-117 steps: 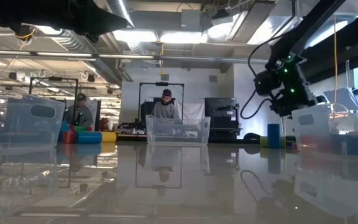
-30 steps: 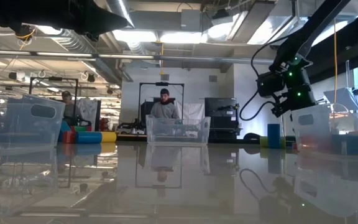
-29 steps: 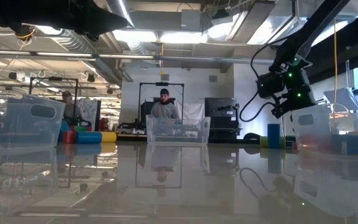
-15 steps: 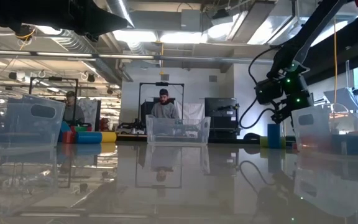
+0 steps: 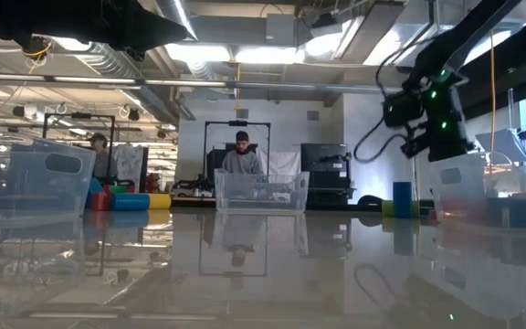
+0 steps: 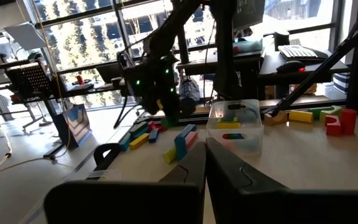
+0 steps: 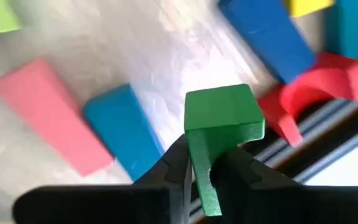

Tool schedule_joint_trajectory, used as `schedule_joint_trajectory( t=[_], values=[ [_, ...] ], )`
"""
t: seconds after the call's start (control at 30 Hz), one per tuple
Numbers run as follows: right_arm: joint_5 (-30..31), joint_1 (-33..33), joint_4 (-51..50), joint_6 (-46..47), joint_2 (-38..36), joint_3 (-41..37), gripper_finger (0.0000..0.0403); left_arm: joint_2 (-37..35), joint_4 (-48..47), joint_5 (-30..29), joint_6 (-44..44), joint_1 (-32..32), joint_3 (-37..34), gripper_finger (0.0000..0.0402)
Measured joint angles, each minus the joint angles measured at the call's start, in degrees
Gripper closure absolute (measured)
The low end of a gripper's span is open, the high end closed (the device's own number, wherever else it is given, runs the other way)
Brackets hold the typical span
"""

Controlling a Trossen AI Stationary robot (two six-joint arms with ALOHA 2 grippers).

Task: Sort blocks by size
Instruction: Put the green arch block into the bottom right transparent bin

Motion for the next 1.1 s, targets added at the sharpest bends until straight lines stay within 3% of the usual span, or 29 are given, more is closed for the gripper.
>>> schedule_joint_trajectory(
  t=[0.2, 0.57, 0.8, 1.1],
  values=[
    [-1.6, 4.25, -1.98, 2.52, -11.54, 0.0, 0.0356, 0.01, -0.15, 0.0, 0.08, 0.0, 0.0, 0.0398],
    [-11.58, 17.62, -2.61, 13.85, -29.36, 0.0, 0.0362, 0.0, 0.05, 0.0, -0.04, 0.0, 0.0, 0.0398],
    [-15.69, 27.3, -2.49, 23.02, -34.9, 0.0, 0.0356, 0.0, 0.09, 0.0, -2.05, 0.0, 0.0, 0.0398],
    [-17.93, 41.46, -1.99, 32.59, -35.95, 0.0, 0.0354, 0.0, -0.47, 0.0, -6.82, -0.42, 0.0, 0.0398]
  ],
)
